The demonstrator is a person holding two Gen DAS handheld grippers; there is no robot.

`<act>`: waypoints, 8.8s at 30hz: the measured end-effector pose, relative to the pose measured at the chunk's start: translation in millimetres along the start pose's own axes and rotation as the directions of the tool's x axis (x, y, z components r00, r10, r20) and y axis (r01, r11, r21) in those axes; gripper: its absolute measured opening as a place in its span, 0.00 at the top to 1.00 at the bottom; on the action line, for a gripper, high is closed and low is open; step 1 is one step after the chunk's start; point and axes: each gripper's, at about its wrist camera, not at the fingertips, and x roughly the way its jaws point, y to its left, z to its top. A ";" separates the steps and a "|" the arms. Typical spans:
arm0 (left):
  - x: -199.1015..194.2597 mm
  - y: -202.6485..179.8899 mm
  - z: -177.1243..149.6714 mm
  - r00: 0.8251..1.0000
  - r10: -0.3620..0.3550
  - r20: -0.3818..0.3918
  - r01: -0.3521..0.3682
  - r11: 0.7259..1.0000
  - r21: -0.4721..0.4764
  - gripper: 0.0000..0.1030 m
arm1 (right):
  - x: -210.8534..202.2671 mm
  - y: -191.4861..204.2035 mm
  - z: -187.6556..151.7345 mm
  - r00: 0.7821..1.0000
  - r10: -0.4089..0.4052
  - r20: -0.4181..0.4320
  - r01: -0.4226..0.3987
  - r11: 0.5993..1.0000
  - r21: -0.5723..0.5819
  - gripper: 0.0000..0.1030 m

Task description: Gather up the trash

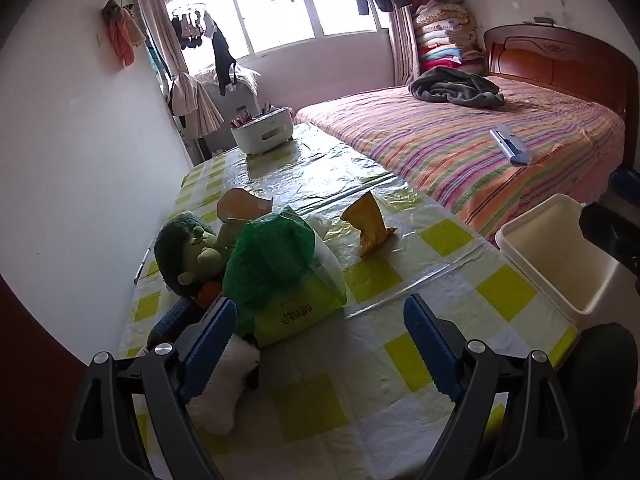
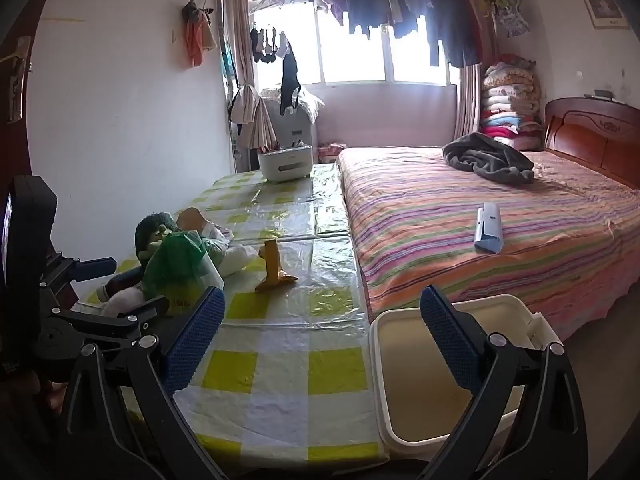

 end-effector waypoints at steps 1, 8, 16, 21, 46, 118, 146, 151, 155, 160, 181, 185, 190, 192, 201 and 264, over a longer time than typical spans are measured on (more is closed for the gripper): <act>0.7 -0.5 -0.1 1.000 -0.001 -0.003 0.001 1.000 0.003 0.19 | 0.8 -0.2 -0.6 1.000 0.002 -0.002 -0.002 1.000 0.001 0.06; 4.1 -3.4 -1.1 1.000 -0.003 -0.009 0.003 1.000 0.014 0.19 | 4.8 1.8 -0.5 1.000 0.009 -0.009 -0.009 1.000 -0.006 0.06; 7.5 -3.3 -2.0 1.000 -0.006 -0.018 0.006 1.000 0.014 0.19 | 6.2 -2.3 -3.8 1.000 0.008 -0.008 -0.008 1.000 0.001 0.06; 8.5 -3.6 -3.1 1.000 -0.008 -0.022 0.009 1.000 0.015 0.19 | 8.7 -0.7 -4.8 1.000 0.005 -0.007 -0.006 1.000 -0.006 0.06; 8.6 -6.0 -8.9 0.999 -0.013 -0.030 0.013 1.000 0.025 0.19 | 9.8 0.9 -6.0 1.000 0.002 -0.018 -0.002 1.000 -0.009 0.06; 4.1 -0.8 -5.9 1.000 -0.002 -0.030 0.002 1.000 0.012 0.19 | 8.0 2.3 -4.8 1.000 0.007 -0.030 -0.008 1.000 -0.025 0.06; 10.1 125.1 -51.4 0.994 -0.100 0.034 0.104 0.985 -0.141 0.19 | 137.3 71.9 27.5 0.887 0.402 -0.226 -0.425 0.903 -0.063 0.06; 21.7 122.5 -58.6 0.983 -0.177 0.045 0.180 0.981 -0.074 0.19 | 172.9 89.2 26.8 0.813 0.484 -0.323 -0.516 0.857 -0.015 0.06; 31.3 128.0 -66.0 0.977 -0.212 0.032 0.214 0.972 -0.099 0.19 | 204.3 109.3 27.0 0.778 0.491 -0.392 -0.541 0.841 -0.021 0.06; 40.5 138.7 -68.4 0.969 -0.247 0.019 0.247 0.957 -0.151 0.19 | 232.6 128.4 19.0 0.744 0.466 -0.478 -0.547 0.836 -0.036 0.06; 72.5 144.1 -80.6 0.948 -0.296 -0.113 0.254 0.923 -0.288 0.55 | 144.5 96.2 40.4 0.795 0.555 -0.244 -0.587 0.806 -0.079 0.74; 70.1 148.0 -78.9 0.950 -0.302 -0.084 0.261 0.911 -0.319 0.60 | 135.6 80.0 53.6 0.826 0.535 -0.175 -0.554 0.828 -0.084 0.74; 53.8 134.2 -59.7 0.954 -0.299 -0.003 0.285 0.915 -0.287 0.61 | 132.8 58.0 57.7 0.857 0.499 -0.131 -0.508 0.860 -0.047 0.73; 50.3 127.6 -48.2 0.953 -0.302 0.027 0.297 0.914 -0.277 0.61 | 134.0 45.4 59.8 0.868 0.482 -0.116 -0.489 0.872 -0.034 0.73; 54.5 93.0 10.9 0.942 -0.320 0.103 0.336 0.903 -0.268 0.61 | 129.0 3.3 62.7 0.925 0.376 -0.052 -0.377 0.926 -0.007 0.73; 31.4 -130.2 70.1 0.755 -0.644 0.128 0.652 0.757 -0.037 0.35 | -13.4 -189.8 -6.0 0.941 -0.293 0.166 0.232 0.921 0.312 0.29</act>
